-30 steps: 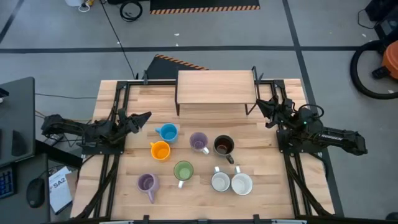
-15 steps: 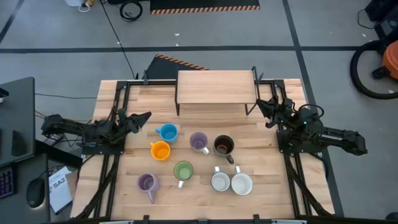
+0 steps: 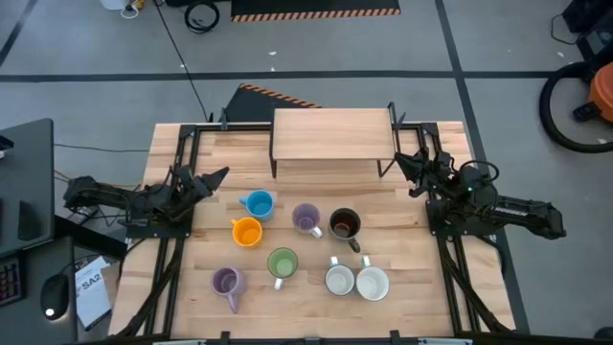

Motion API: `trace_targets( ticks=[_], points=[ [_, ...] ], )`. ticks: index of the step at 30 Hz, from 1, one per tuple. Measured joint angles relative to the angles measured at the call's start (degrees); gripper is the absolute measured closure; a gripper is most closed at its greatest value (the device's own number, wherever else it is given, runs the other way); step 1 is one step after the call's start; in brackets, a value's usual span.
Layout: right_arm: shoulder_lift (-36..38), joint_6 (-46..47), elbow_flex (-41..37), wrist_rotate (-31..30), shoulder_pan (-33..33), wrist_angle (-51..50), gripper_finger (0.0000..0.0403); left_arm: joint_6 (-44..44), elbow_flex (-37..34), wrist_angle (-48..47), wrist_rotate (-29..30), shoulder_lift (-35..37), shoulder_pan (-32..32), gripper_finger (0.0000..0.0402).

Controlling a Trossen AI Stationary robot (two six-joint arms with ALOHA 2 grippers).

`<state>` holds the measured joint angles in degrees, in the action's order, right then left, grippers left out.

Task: Place coffee mugs
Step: Put the blue mug on the shelf

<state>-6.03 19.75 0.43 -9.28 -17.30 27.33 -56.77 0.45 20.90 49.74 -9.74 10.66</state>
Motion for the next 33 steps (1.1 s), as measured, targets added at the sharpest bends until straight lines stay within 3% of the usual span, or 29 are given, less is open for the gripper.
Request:
trace_targets(
  ticks=[6,9,15,22,28,33],
  points=[
    [-0.01,1.0,0.0,-0.01,0.0,2.79,0.0365,-8.44,0.02,5.31,-2.73,0.0,0.0,0.026],
    [-0.01,5.7,-0.02,-2.25,0.0,5.76,0.0365,-3.99,0.08,11.1,-6.94,0.0,0.0,0.026],
    [-0.01,16.25,0.0,-7.82,-0.03,8.97,0.0365,4.96,5.52,10.4,-11.47,0.02,0.04,0.026],
    [-0.01,34.44,0.0,-12.28,-0.03,9.51,0.0365,6.82,14.82,-2.97,-14.37,0.0,0.02,0.026],
    [-0.63,34.34,0.85,-11.77,-0.04,10.62,0.0365,3.24,23.91,-21.59,-18.59,-2.74,0.02,0.026],
    [-2.44,28.88,5.71,-10.93,-0.04,9.09,0.0365,2.97,30.22,-29.42,-21.4,-8.03,0.02,0.026]
  ],
)
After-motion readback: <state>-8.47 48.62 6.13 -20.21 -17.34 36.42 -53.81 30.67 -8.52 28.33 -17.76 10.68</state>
